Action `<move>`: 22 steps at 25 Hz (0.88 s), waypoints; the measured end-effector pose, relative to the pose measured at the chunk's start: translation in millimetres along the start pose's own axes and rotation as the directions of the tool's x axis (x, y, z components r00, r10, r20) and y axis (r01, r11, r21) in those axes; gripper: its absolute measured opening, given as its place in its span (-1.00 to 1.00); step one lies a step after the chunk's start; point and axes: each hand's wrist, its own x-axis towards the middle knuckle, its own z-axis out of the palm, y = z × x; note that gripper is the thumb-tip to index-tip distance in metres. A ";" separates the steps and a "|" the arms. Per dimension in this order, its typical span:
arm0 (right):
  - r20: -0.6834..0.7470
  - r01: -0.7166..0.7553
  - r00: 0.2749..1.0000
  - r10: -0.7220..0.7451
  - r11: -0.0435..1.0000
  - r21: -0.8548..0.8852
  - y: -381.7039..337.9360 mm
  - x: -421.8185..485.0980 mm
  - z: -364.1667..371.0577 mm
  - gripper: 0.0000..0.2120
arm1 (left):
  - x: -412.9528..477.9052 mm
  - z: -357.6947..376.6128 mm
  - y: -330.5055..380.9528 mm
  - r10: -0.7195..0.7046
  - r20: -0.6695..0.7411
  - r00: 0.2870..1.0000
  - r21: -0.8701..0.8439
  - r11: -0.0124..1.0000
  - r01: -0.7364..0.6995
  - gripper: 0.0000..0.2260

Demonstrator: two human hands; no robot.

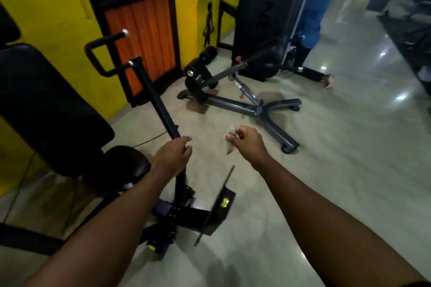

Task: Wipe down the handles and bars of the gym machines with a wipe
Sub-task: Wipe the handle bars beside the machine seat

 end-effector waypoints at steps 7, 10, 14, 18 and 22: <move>0.095 -0.054 0.995 0.041 0.989 0.140 53.2 56.8 -87.4 -0.81 | 54.8 49.7 99.0 -0.044 0.025 0.999 0.059 0.997 0.042 -0.64; 0.142 -0.012 0.990 -0.013 0.984 0.178 67.9 108.0 -91.6 -0.78 | 93.3 66.7 110.4 -0.082 0.004 0.997 0.074 0.994 0.081 -0.64; 0.283 0.023 0.956 -0.069 0.986 0.166 73.4 197.1 -86.2 -0.90 | 162.3 93.8 104.6 -0.186 -0.036 0.982 0.057 0.981 0.188 -0.66; 0.358 0.151 0.920 -0.163 0.987 0.062 57.1 285.2 -76.1 -0.83 | 231.0 89.0 95.0 -0.306 -0.103 0.947 0.034 0.950 0.311 -0.65; 0.406 0.228 0.879 -0.249 0.968 0.100 26.9 355.1 -53.7 -0.84 | 279.5 69.5 85.8 -0.419 -0.164 0.893 0.054 0.900 0.432 -0.64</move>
